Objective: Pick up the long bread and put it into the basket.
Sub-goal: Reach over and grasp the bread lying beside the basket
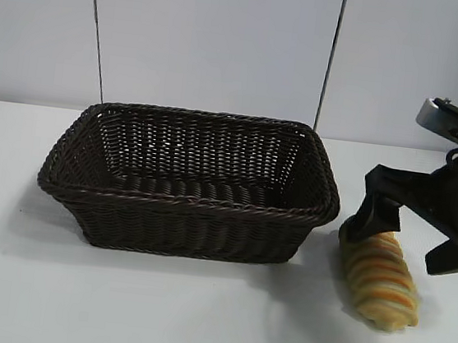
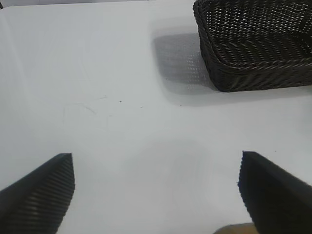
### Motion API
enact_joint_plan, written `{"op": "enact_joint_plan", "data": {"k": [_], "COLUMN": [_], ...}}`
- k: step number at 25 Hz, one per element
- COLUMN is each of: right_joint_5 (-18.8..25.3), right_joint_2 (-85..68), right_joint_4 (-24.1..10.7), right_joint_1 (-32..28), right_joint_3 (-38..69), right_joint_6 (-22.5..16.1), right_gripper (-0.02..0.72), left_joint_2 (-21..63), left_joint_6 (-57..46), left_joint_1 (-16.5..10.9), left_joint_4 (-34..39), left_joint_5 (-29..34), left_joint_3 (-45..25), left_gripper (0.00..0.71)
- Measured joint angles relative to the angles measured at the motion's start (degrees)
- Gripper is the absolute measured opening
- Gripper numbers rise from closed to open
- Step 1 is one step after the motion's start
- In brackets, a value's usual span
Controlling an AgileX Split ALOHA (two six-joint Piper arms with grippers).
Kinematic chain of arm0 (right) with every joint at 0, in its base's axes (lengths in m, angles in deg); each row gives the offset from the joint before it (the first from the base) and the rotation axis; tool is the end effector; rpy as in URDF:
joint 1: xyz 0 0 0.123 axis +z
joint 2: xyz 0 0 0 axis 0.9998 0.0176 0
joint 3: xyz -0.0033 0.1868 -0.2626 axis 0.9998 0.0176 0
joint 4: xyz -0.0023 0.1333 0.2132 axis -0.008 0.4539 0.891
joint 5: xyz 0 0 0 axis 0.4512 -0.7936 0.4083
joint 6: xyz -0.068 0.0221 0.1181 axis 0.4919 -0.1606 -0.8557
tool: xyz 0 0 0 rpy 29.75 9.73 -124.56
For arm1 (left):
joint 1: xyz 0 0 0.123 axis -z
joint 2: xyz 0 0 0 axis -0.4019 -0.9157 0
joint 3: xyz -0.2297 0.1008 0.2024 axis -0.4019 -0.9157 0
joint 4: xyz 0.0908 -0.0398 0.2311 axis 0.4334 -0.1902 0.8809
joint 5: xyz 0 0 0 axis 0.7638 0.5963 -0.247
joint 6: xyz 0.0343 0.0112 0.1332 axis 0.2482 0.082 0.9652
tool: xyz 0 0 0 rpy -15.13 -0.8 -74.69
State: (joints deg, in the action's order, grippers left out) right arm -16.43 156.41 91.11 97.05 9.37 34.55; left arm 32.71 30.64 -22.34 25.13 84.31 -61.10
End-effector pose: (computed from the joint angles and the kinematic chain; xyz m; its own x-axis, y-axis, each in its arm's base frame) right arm 0.3030 0.0610 0.1419 -0.9074 0.0515 -0.4172 -0.0334 0.9805 0.1937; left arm -0.0063 -0.0136 0.2426 -0.5050 0.1124 -0.8558 0.1605 0.9864 0.0348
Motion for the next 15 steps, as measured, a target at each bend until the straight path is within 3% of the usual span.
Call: {"op": "enact_joint_plan", "data": {"k": [3, 10, 12, 15], "right_joint_5": [0.0, 0.0, 0.0, 0.0], "right_joint_2": [0.0, 1.16, 2.1, 3.54], "right_joint_4": [-1.79, -2.02, -2.02, -1.95], "right_joint_1": [0.0, 0.0, 0.0, 0.0], "right_joint_3": [0.0, 0.0, 0.0, -0.05], "right_joint_6": [-1.67, -3.45, -3.71, -4.86], "right_gripper": [0.662, 0.64, 0.605, 0.485], "left_joint_2": [0.0, 0.0, 0.0, 0.0], "left_joint_6": [0.0, 0.0, 0.0, 0.0], "left_joint_1": [0.0, 0.0, 0.0, 0.0], "left_joint_4": [0.05, 0.05, 0.05, 0.05], "left_joint_5": [0.0, 0.0, 0.0, 0.0], "left_joint_3": [0.0, 0.0, 0.0, 0.0], "left_gripper": [0.659, 0.659, 0.659, 0.659]}}
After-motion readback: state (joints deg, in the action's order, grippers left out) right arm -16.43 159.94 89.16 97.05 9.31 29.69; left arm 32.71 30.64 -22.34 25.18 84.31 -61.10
